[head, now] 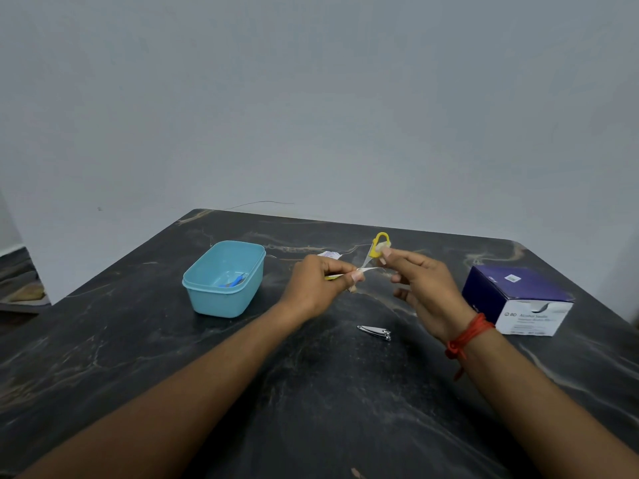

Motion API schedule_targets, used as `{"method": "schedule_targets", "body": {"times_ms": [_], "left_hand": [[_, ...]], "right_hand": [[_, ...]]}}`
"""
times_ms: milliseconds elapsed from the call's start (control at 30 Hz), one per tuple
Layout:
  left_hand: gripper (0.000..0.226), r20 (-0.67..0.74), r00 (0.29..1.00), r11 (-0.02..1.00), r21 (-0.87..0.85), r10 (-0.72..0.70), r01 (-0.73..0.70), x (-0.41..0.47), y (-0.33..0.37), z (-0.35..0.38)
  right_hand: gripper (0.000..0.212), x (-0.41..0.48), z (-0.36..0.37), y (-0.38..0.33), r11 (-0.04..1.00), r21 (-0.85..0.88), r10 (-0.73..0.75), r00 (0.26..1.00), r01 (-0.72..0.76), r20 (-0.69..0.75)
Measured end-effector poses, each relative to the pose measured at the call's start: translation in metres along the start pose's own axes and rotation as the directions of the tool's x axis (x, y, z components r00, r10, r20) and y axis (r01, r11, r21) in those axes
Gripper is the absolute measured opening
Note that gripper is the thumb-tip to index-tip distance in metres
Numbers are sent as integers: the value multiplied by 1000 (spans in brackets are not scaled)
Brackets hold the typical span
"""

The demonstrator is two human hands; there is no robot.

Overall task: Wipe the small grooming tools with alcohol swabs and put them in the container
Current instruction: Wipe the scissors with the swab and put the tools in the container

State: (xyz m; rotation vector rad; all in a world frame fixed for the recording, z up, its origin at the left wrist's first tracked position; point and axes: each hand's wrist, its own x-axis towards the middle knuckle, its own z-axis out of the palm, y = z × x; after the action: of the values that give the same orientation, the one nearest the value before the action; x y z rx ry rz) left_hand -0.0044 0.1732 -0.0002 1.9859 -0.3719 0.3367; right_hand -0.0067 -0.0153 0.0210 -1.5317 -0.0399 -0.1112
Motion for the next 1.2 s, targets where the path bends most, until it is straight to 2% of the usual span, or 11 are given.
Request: {"method": "schedule_targets", "body": {"times_ms": [200, 367, 533, 733, 833, 967, 1067, 1133, 1200], "left_hand": [[11, -12, 999, 999, 8, 38, -38, -1, -1, 2], [12, -10, 998, 997, 53, 65, -64, -3, 1, 5], [13, -10, 998, 995, 70, 65, -64, -2, 2, 6], [13, -31, 999, 997, 66, 42, -40, -3, 1, 4], [14, -20, 998, 995, 92, 52, -50, -3, 1, 5], [14, -1, 994, 982, 160, 107, -105, -4, 2, 3], [22, 74, 975, 912, 344, 211, -224, 2, 2, -7], [26, 132, 957, 821, 492, 258, -290, 7, 4, -15], [25, 173, 946, 758, 567, 274, -323, 11, 4, -22]], "right_hand": [[25, -3, 3, 1, 997, -73, 45, 998, -41, 50], [26, -6, 6, 2, 994, -105, -41, 998, 36, -49], [28, -5, 6, 3, 996, -60, -69, 996, 66, -61], [13, -2, 3, 6, 997, 21, -75, 992, 77, -99], [12, 1, 0, 4, 994, 45, -92, 986, 99, -138], [12, 2, -4, 2, 988, -25, -152, 978, 150, -143], [10, 2, -5, 0, 968, -98, -244, 962, 233, -126], [9, 3, -7, -1, 929, -224, -319, 944, 295, -84], [8, 5, -10, 0, 824, -443, -409, 912, 353, -34]]}}
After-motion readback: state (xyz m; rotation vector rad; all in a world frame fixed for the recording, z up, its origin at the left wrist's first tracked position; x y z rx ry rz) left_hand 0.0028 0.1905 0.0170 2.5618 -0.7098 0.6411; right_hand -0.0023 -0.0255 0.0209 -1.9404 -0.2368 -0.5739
